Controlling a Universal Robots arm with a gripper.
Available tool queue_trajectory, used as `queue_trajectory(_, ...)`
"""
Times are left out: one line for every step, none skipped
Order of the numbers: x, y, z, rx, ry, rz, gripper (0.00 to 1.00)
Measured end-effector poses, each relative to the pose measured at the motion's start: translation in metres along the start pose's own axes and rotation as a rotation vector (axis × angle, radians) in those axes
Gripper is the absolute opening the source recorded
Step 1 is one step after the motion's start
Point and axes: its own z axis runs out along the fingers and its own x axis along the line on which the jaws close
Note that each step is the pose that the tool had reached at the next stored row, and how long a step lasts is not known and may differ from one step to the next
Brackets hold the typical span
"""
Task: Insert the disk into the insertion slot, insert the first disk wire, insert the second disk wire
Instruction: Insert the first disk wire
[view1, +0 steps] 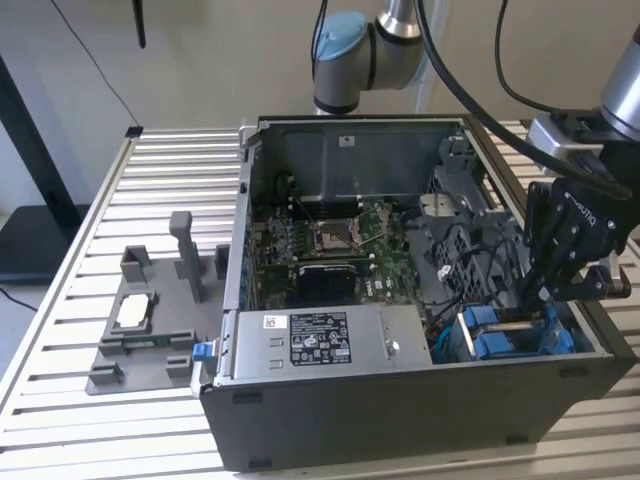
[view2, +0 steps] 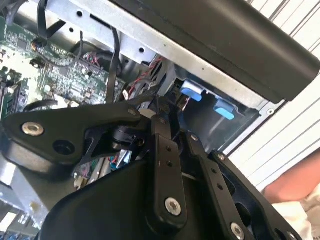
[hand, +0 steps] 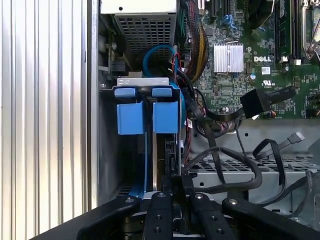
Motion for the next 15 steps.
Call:
queue_trajectory(0.0001,0.0,-0.0002,0.0,0.0005,0.0,0.19)
queue_trajectory(0.0001,0.0,-0.0003,0.0001,0.0012,0.0,0.19)
queue_trajectory(0.0001,-0.0001,0.0004,0.0002,0.0016,0.0,0.19)
queue_trajectory(0.0001,-0.0002,0.0017,0.0002,0.0018,0.0,0.19)
queue_trajectory(0.0001,-0.0003,0.0031,0.0002,0.0026,0.0,0.19)
queue_trajectory(0.0001,-0.0005,0.0046,0.0003,0.0036,0.0,0.19)
queue_trajectory(0.0001,-0.0005,0.0056,0.0003,0.0034,0.0,0.19)
queue_trajectory(0.0,-0.0006,0.0064,0.0002,0.0016,0.0,0.19)
queue_trajectory(0.0,-0.0005,0.0062,0.0,0.0002,0.0,0.2)
queue_trajectory(0.0001,-0.0002,0.0031,-0.0001,-0.0012,0.0,0.2)
queue_trajectory(0.0001,0.0002,-0.0015,-0.0001,-0.0004,0.0,0.2)
queue_trajectory(0.0001,0.0007,-0.0069,0.0001,0.0011,0.0,0.26)
queue_trajectory(0.0002,0.0011,-0.0114,0.0001,0.0012,0.0,0.26)
queue_trajectory(0.0003,0.0016,-0.0159,0.0,0.0009,0.0,0.26)
queue_trajectory(0.0003,0.0023,-0.0205,0.0002,0.0013,0.0,0.26)
